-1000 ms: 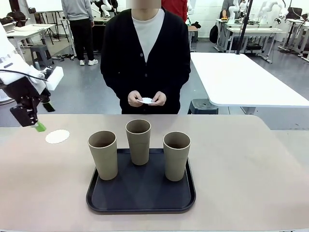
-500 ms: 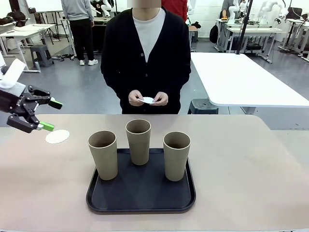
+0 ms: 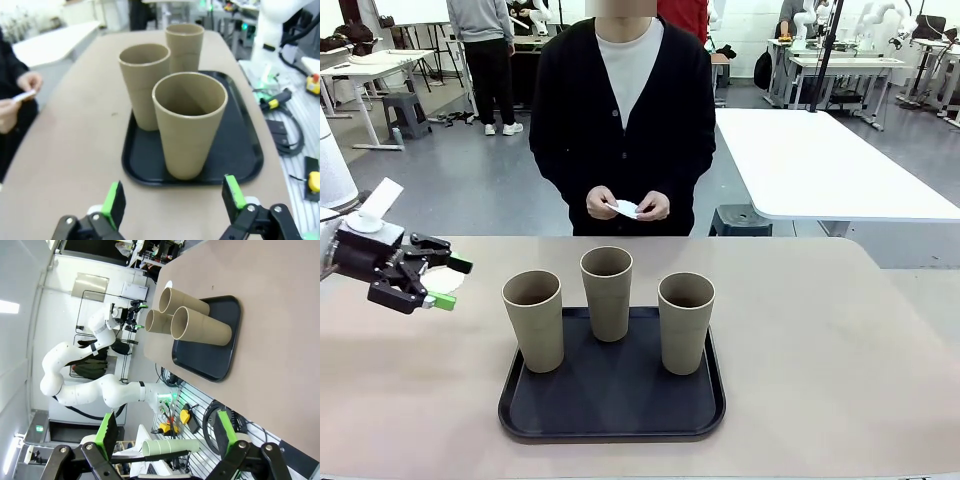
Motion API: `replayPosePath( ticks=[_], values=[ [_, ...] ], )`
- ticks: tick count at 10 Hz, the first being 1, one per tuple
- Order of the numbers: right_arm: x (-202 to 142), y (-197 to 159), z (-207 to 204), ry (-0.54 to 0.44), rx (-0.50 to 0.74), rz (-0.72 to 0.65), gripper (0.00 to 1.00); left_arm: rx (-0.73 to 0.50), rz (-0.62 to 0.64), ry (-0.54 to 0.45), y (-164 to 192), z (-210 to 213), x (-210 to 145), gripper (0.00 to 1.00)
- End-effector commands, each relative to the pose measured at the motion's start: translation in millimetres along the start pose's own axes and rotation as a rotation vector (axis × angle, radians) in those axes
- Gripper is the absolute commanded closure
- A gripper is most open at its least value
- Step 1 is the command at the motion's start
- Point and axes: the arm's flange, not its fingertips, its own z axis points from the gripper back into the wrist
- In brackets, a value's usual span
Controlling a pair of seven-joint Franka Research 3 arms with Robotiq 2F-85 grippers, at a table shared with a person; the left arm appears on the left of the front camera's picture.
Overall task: Place coasters on the table and set cups on them.
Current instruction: Pick up one Reusable plastic cup and place it on a coaster set by the human.
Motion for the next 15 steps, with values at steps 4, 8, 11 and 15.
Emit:
replayPosePath(
  ticks=[4, 8, 11, 15],
  values=[
    [1.1, 0.0, 0.1, -0.003, 0.011, 0.003, 0.00, -0.161, -0.038, -0.098, 37.0, -6.9, -23.4, 0.00],
    [1.1, 0.0, 0.1, -0.003, 0.011, 0.003, 0.00, -0.139, -0.006, -0.093, 33.9, -9.9, -20.7, 0.00],
    [1.1, 0.0, 0.1, -0.003, 0.011, 0.003, 0.00, -0.138, -0.020, -0.080, 35.2, -11.5, -20.8, 0.00],
    [1.1, 0.0, 0.1, -0.003, 0.011, 0.003, 0.00, -0.259, -0.138, -0.105, 45.0, -25.6, -38.9, 0.00]
  ],
)
